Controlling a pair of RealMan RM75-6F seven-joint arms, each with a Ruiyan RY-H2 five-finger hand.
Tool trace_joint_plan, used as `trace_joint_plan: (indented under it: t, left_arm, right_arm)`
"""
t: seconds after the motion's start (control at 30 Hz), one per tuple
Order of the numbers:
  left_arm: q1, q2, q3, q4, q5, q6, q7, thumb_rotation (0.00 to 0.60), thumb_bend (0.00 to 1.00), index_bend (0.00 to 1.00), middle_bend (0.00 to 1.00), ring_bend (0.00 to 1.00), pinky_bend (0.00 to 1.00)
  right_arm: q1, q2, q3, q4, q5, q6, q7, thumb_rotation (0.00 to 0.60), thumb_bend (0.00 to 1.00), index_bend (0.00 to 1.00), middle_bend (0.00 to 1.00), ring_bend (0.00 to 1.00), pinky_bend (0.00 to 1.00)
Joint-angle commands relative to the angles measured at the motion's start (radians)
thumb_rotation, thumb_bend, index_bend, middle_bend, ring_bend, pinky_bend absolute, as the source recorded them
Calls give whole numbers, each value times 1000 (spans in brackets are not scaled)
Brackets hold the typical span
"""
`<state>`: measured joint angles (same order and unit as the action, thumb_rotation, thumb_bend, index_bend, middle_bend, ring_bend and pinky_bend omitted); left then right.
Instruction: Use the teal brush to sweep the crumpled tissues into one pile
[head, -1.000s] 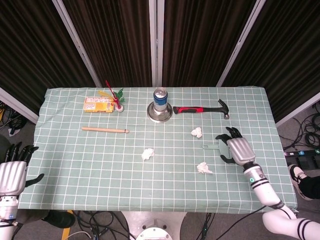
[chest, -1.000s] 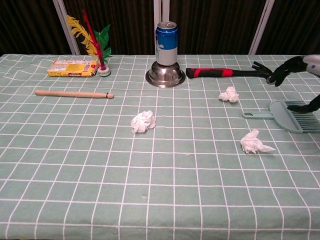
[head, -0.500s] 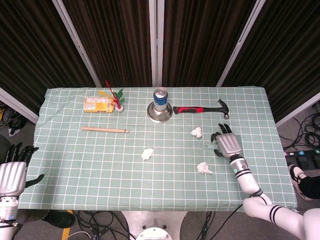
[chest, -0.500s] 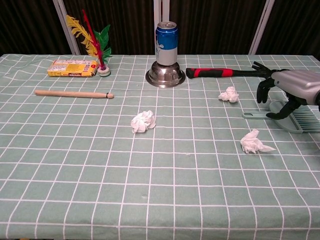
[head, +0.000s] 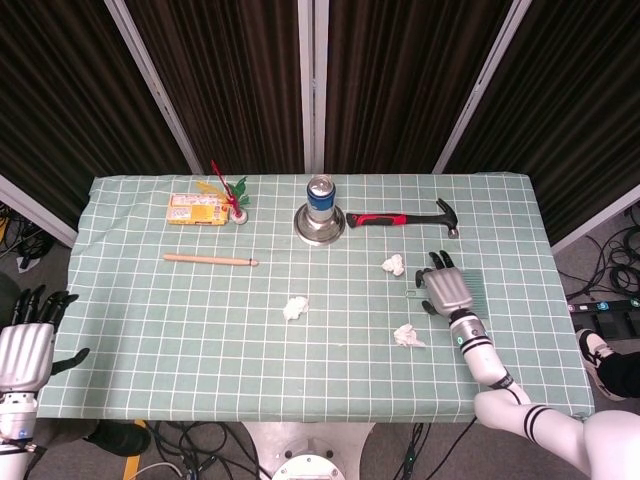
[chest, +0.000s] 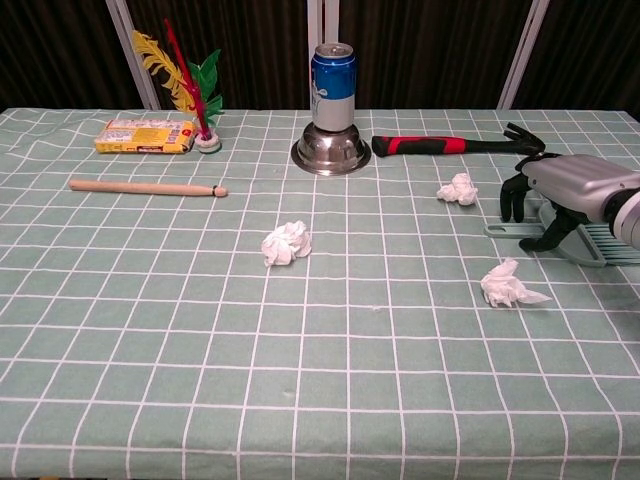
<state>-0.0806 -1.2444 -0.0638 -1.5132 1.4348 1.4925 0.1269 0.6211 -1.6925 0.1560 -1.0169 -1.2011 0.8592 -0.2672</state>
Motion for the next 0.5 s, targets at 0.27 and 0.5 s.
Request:
trace_joint_plan:
  t: [0.27, 0.5]
  left_arm:
    - [0, -9, -2, 15, -1, -1, -11, 600, 0, 195, 167, 42, 49]
    - [1, -11, -1, 20, -5, -3, -17, 600, 0, 196, 167, 43, 49]
  right_arm:
    - [11, -6, -2, 3, 19, -10, -37, 600, 227, 450, 486, 109, 0]
    - [17, -3, -5, 4, 16, -9, -46, 600, 306, 515, 539, 166, 0]
